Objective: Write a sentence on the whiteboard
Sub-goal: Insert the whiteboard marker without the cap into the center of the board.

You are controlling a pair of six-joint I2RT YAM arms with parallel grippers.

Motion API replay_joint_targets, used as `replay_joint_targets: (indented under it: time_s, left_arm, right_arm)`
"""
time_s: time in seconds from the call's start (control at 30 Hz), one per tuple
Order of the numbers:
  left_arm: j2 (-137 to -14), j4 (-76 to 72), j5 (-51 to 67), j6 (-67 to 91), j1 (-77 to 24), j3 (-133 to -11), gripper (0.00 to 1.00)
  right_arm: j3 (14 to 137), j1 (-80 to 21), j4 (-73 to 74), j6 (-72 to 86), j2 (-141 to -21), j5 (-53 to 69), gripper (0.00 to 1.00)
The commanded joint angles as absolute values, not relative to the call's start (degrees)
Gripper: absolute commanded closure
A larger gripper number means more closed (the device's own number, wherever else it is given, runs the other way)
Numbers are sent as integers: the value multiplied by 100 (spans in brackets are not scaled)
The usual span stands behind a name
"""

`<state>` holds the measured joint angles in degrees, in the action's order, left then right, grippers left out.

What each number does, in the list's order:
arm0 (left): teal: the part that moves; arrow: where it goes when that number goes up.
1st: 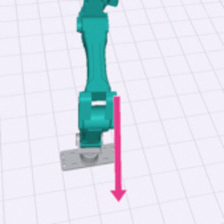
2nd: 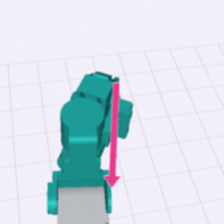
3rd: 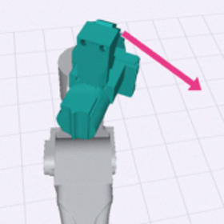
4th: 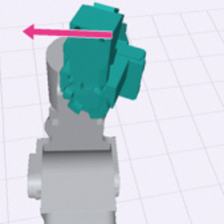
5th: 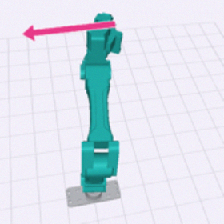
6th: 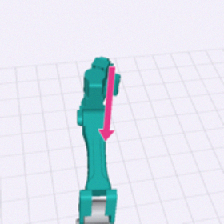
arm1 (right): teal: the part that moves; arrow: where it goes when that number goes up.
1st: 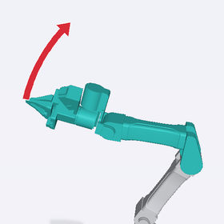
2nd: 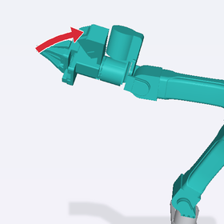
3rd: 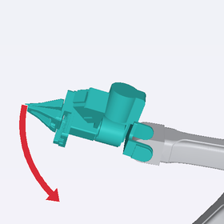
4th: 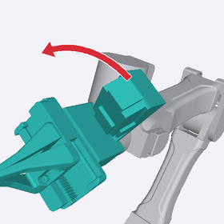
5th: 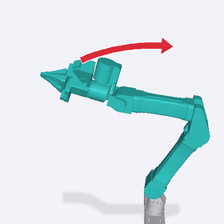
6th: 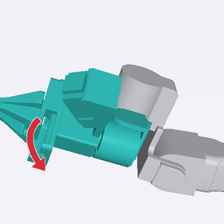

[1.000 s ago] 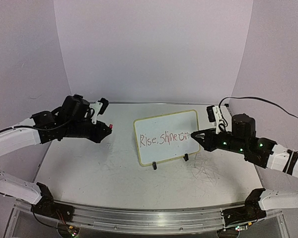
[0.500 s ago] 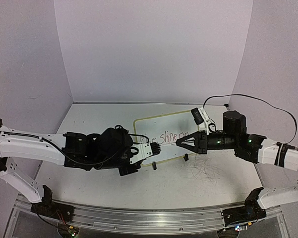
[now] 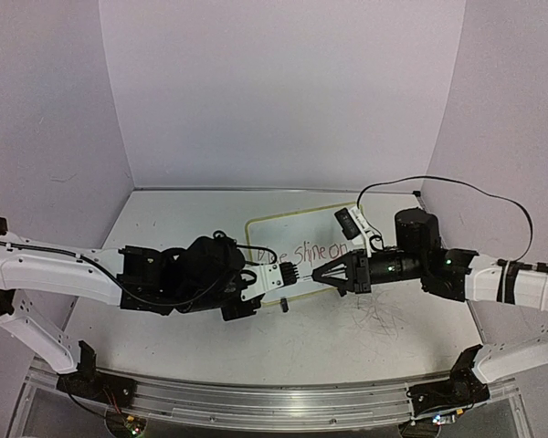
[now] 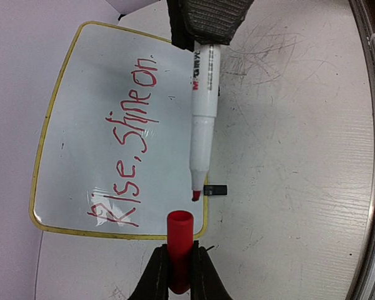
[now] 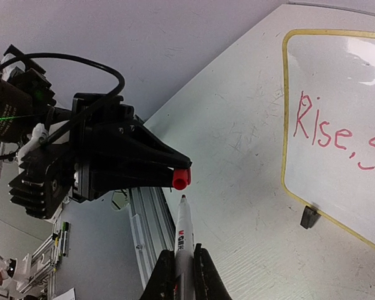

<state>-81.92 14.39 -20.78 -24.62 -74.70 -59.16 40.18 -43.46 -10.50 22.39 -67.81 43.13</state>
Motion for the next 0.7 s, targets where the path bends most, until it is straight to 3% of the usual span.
replay_joint_targets:
  time_s: [0.0, 0.67]
  left_arm:
    - [-8250, 1213, -2046, -2482, -7479, -5968, 100]
    - [-8258, 1212, -1941, -2465, -7487, -6047, 100]
  right_arm:
    - [4323, -4431, -1368, 2185, -6846, 4280, 100]
    - [4384, -4540, -1455, 2196, -7097, 4148, 100]
